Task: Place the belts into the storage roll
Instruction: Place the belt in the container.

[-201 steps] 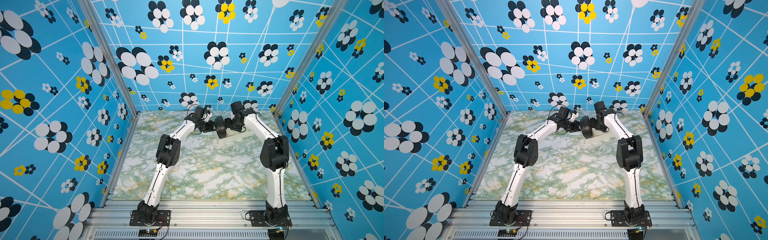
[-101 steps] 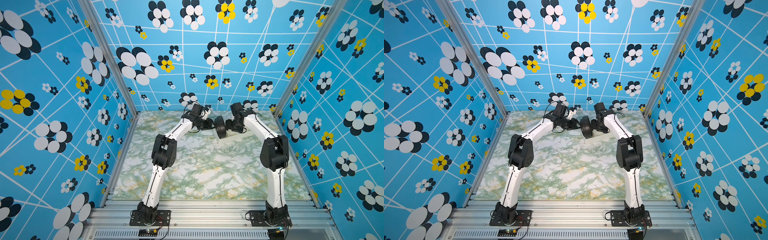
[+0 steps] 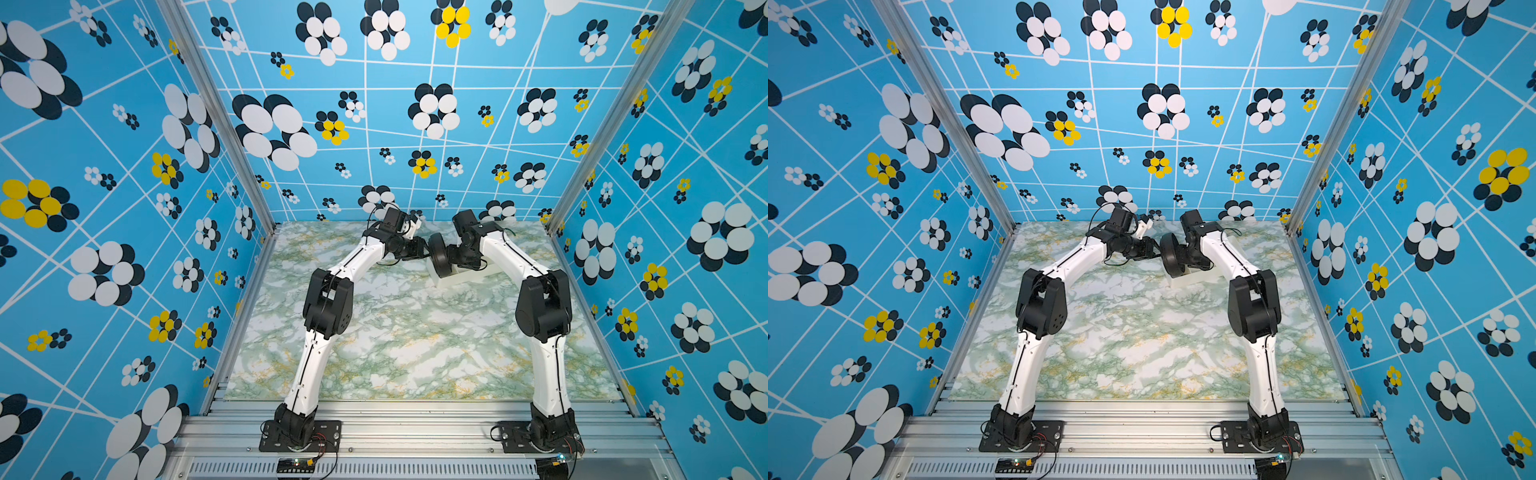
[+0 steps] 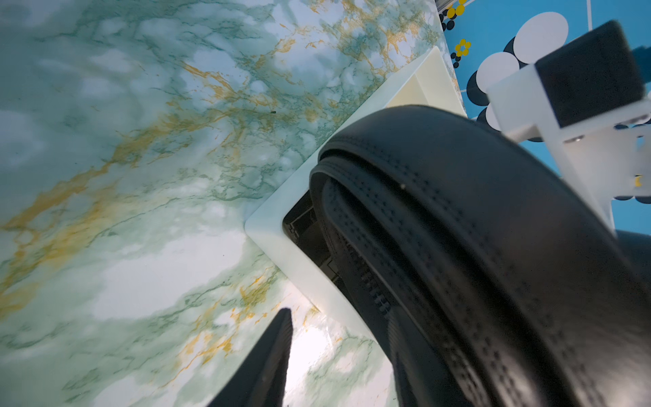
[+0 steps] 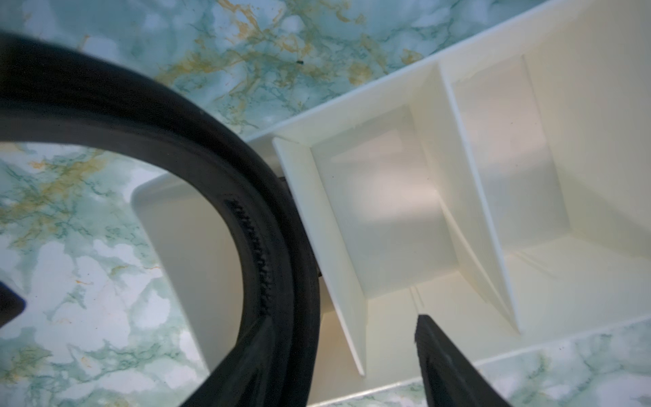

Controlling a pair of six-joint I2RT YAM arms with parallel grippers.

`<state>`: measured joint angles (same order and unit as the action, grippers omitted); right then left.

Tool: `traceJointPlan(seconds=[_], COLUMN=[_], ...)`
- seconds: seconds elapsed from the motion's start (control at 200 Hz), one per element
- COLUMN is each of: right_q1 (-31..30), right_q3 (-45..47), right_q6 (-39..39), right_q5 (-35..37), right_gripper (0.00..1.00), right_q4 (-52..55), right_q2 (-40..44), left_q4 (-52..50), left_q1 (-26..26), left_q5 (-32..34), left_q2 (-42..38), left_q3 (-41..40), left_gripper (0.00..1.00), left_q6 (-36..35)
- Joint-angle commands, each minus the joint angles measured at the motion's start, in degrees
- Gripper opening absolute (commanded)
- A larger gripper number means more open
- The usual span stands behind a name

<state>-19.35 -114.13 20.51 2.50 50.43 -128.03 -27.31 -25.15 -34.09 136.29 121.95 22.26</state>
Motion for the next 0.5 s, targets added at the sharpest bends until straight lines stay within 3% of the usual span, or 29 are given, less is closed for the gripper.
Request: traceJointPlan(seconds=[0.0,0.145,0.495], right_q1=[-0.9,-1.0,0.8], right_q3=[-0.8,-1.1,-1.8], right_q6=[-1.5,-2.1,-2.2], right_q5=[-1.4,-6.2,-2.1], right_gripper=[0.67,0.68,0.69], right_q4=[1.9,1.1,3.4], right_q2=[-1.8,-1.7,0.7], left_q4=[-0.7,-0.5,-1.4], left_q1=[-0.1,-0.1,-0.4], left_q5=[-1.2,-1.4,-1.6], left_q2=[-0.5,-0.6,0.3], left_q3=[2.0,2.0,3.9], left_gripper=[0.48,0.48,0.48], left_q6=[-0.6,-0.8,-0.6])
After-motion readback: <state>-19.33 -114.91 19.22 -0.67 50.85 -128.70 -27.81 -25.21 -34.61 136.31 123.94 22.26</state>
